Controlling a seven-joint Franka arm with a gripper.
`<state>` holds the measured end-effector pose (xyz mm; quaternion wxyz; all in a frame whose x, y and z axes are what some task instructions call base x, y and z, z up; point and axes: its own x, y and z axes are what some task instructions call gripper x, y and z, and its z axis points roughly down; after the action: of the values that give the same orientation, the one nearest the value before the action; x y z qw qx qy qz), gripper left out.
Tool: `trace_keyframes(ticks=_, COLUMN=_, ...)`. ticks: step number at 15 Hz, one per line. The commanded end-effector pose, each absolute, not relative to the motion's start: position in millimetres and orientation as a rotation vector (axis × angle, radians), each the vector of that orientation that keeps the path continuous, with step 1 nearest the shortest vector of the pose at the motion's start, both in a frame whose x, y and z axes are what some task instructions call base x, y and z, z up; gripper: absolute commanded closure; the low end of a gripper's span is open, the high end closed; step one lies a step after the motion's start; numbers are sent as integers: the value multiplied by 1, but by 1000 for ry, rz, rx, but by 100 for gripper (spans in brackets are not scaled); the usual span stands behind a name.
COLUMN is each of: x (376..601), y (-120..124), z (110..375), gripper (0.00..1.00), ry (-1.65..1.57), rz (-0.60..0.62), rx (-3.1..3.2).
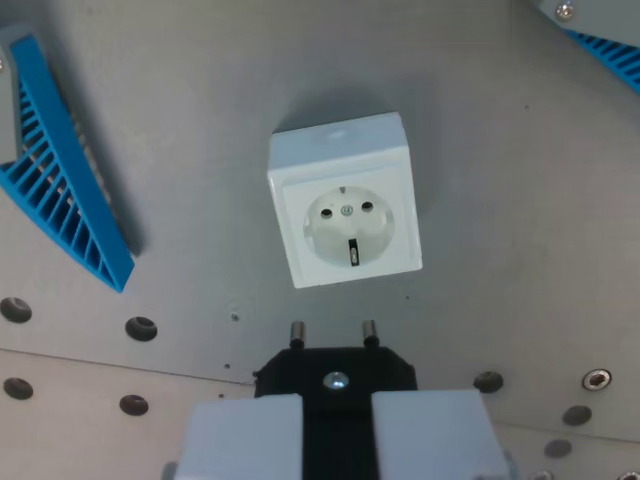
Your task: Move above the white socket
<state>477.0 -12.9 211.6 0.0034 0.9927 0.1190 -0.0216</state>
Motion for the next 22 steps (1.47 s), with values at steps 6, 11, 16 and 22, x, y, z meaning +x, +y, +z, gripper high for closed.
trace_keyframes(ticks=6, x=467, y=-22, z=177, gripper=100, ry=556, rz=63, rx=3071)
trace_keyframes(ticks=11, x=461, y=-25, z=156, gripper=100, ry=588, rz=61, rx=3062)
trace_keyframes(ticks=16, x=456, y=-27, z=138, gripper=100, ry=621, rz=58, rx=3051)
trace_keyframes(ticks=22, x=451, y=-29, z=122, gripper=100, ry=636, rz=69, rx=3042)
